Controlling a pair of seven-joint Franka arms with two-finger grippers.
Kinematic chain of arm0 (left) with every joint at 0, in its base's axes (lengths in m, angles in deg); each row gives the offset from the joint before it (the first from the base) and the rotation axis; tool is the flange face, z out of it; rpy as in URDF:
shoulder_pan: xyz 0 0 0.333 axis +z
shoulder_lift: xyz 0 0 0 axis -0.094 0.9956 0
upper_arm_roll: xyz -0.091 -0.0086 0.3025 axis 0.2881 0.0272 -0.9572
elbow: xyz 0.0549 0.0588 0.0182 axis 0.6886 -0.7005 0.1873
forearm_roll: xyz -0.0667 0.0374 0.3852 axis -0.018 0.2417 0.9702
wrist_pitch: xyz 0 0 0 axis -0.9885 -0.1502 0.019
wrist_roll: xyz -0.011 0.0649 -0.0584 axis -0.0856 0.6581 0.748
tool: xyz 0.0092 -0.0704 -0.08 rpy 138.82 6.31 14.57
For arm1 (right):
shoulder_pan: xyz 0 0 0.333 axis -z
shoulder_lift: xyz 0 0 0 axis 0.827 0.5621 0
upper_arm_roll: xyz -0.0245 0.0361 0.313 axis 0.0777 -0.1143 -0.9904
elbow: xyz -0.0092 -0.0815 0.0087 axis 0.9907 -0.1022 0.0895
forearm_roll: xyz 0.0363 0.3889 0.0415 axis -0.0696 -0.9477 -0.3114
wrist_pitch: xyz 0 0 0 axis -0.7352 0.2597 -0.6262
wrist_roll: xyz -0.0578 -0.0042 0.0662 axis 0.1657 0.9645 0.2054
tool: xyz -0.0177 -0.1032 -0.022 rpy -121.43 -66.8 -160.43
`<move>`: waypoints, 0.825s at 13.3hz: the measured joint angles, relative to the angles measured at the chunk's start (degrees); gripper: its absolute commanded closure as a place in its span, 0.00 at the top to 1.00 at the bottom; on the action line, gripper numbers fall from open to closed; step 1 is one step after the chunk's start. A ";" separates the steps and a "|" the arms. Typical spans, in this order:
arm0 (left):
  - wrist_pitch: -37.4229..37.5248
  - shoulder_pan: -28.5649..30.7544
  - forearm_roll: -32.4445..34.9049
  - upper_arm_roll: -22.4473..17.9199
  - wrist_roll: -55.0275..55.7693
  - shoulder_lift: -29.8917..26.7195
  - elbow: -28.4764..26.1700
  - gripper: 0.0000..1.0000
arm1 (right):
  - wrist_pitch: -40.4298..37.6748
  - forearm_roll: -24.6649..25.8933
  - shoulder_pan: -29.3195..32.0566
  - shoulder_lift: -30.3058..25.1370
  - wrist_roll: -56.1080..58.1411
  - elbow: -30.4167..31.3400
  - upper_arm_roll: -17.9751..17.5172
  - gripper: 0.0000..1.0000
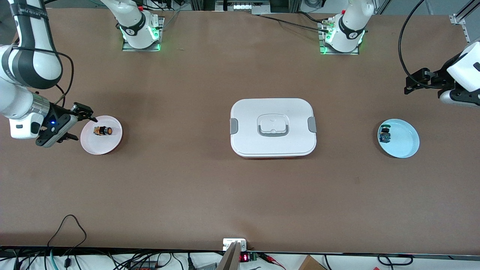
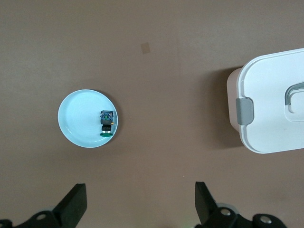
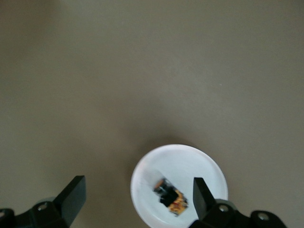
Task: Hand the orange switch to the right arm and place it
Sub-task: 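Open the right gripper and lift it away from the switch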
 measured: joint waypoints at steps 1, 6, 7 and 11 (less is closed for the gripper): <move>-0.34 0.00 0.00 0.00 0.00 0.00 0.02 1.00 | -2.54 -0.06 -1.30 0.00 -5.16 -1.44 -0.07 1.00; -0.83 0.01 0.00 -0.01 0.00 0.00 0.04 1.00 | -10.32 -0.09 -4.40 0.02 -23.89 -3.15 -0.16 1.00; -0.83 0.01 0.00 -0.01 0.00 0.00 0.04 1.00 | -11.52 -0.01 -4.64 0.03 -27.51 -3.16 -0.16 1.00; -0.83 0.06 0.00 -0.19 0.00 -0.11 0.21 1.00 | -18.54 6.21 -5.70 -0.09 -39.47 -5.60 -0.15 1.00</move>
